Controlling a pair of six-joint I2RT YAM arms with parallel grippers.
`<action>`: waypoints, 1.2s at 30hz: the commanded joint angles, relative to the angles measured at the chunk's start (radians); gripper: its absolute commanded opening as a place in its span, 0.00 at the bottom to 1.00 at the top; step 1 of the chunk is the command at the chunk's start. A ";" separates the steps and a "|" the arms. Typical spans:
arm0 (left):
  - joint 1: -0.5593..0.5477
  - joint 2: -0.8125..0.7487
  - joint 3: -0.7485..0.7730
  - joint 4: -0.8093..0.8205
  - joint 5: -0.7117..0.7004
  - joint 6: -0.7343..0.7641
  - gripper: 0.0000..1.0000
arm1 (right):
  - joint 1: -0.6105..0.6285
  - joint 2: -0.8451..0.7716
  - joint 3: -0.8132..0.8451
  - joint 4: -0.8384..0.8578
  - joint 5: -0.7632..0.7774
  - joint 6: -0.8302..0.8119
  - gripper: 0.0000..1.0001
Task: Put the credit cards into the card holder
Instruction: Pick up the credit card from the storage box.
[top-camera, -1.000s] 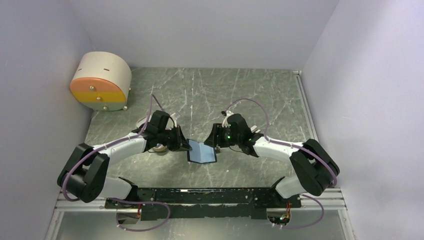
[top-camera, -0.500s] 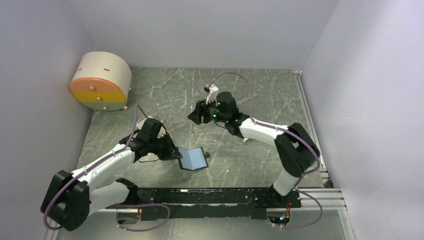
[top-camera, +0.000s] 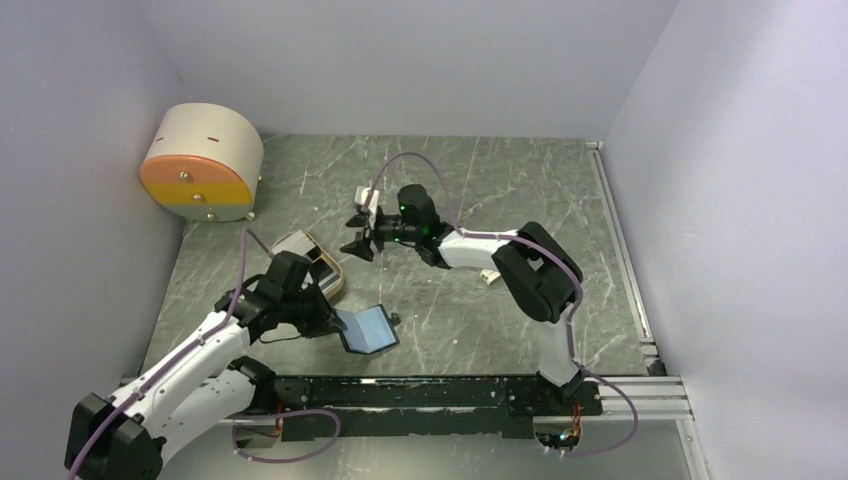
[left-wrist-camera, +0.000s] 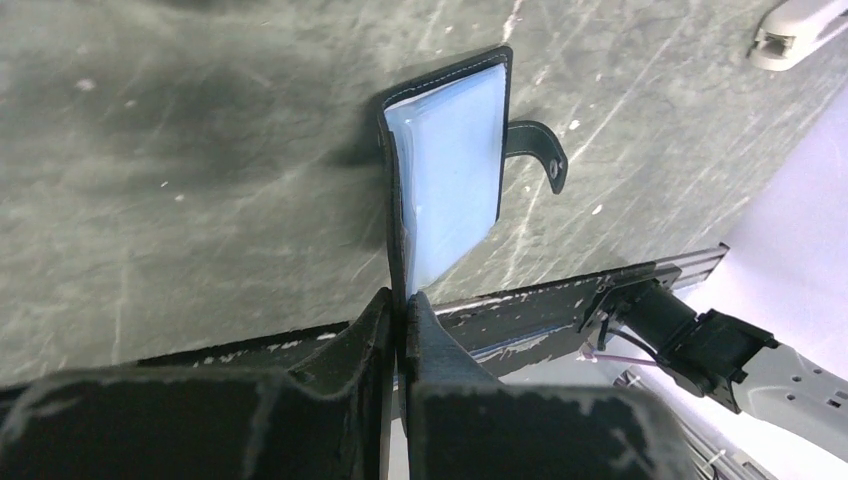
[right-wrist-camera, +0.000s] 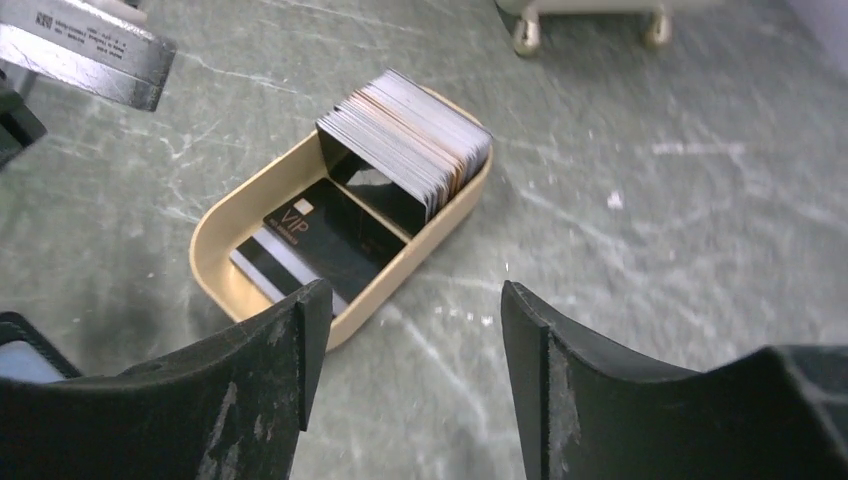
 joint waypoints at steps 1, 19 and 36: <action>0.005 -0.053 0.027 -0.146 -0.063 -0.026 0.09 | 0.035 0.081 0.081 0.069 -0.050 -0.254 0.68; 0.011 -0.246 0.112 -0.440 -0.142 -0.076 0.09 | 0.168 0.345 0.392 -0.133 0.017 -0.782 0.76; 0.010 -0.265 0.115 -0.461 -0.138 -0.063 0.09 | 0.187 0.440 0.521 -0.188 0.113 -0.860 0.71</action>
